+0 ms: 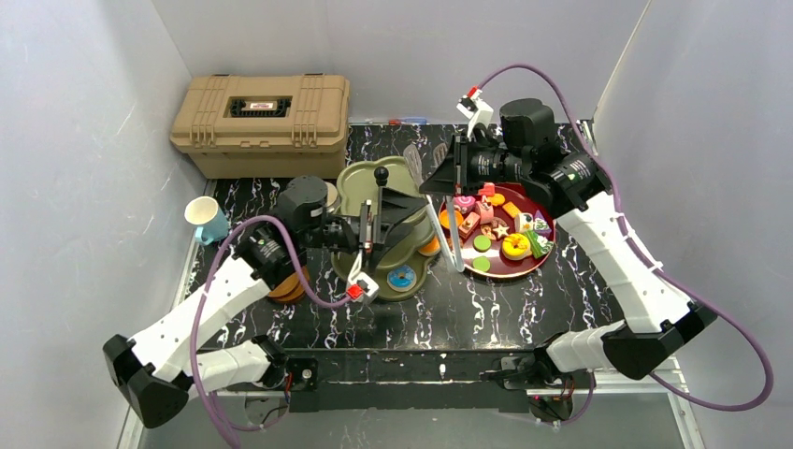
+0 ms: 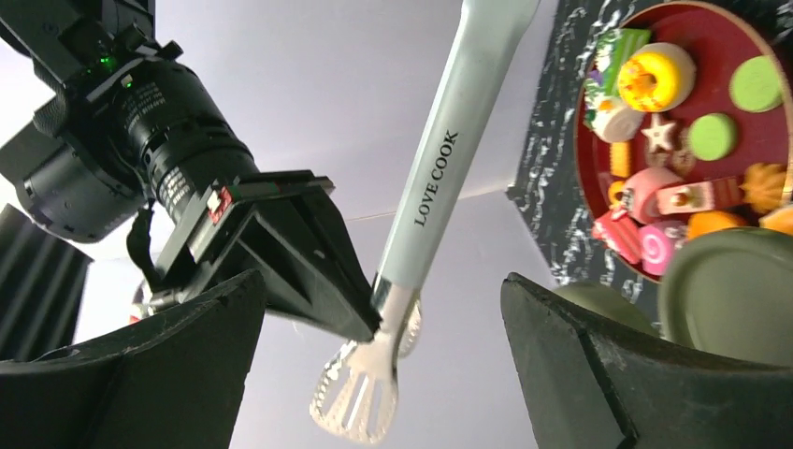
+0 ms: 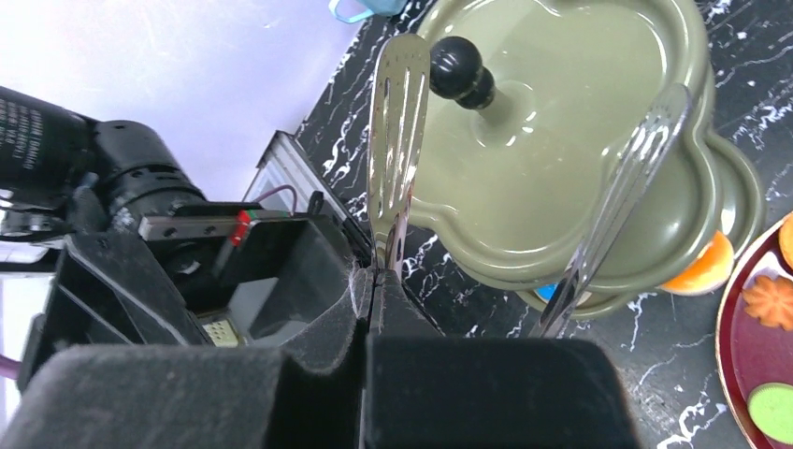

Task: Serve the afternoon tea
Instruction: Pick up the clamp from the tray.

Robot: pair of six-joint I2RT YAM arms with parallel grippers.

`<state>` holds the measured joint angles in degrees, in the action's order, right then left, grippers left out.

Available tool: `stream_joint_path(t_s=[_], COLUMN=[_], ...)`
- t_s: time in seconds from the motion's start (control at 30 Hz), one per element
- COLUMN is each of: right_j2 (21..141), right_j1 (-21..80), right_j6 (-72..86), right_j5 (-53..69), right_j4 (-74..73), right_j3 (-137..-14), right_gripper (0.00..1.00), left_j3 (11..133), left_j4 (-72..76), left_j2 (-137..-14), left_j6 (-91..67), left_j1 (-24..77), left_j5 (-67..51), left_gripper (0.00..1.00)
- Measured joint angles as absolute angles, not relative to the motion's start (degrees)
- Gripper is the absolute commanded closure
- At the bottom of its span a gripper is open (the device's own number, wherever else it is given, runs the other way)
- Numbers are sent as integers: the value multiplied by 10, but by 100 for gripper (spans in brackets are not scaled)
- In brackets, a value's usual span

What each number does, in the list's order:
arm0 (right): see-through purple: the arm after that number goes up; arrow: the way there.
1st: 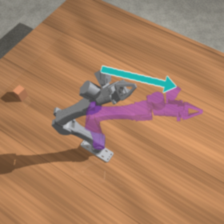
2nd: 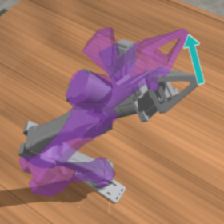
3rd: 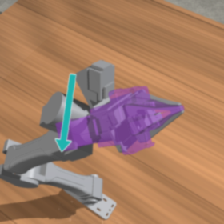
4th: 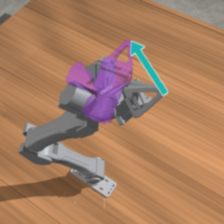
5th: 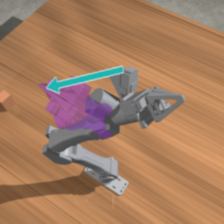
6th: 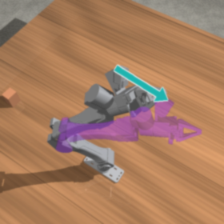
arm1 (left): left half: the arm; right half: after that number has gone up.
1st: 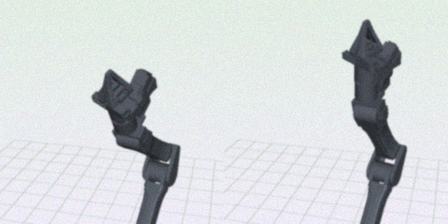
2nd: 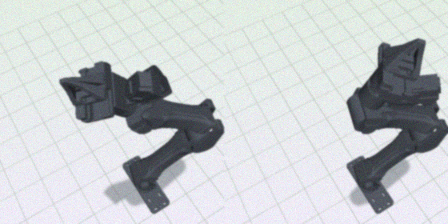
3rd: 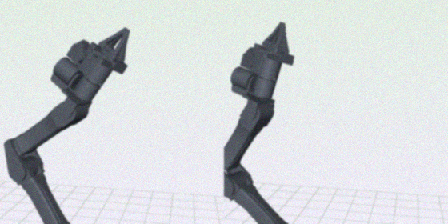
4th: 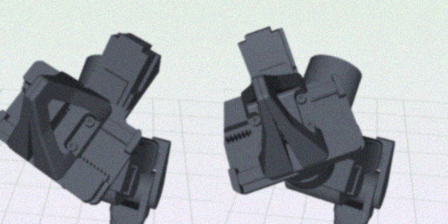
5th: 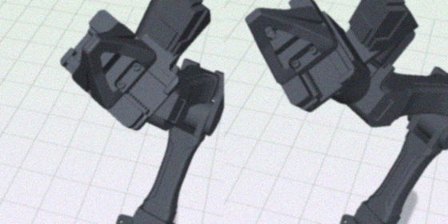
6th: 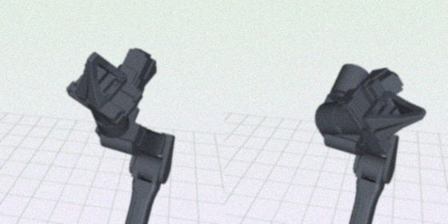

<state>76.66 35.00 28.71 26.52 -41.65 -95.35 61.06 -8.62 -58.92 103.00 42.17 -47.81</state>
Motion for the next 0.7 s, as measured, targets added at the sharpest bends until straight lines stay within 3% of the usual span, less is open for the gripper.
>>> stream_joint_path(t_s=[0.7], right_j2=[771], right_j1=[350], right_j6=[270], right_j5=[357], right_j4=[-422], right_j3=[-966], right_gripper=[99], left_j3=[626], left_j4=[10], left_j2=[-620], left_j6=[1049], left_j1=[437], left_j5=[-347], left_gripper=[12])
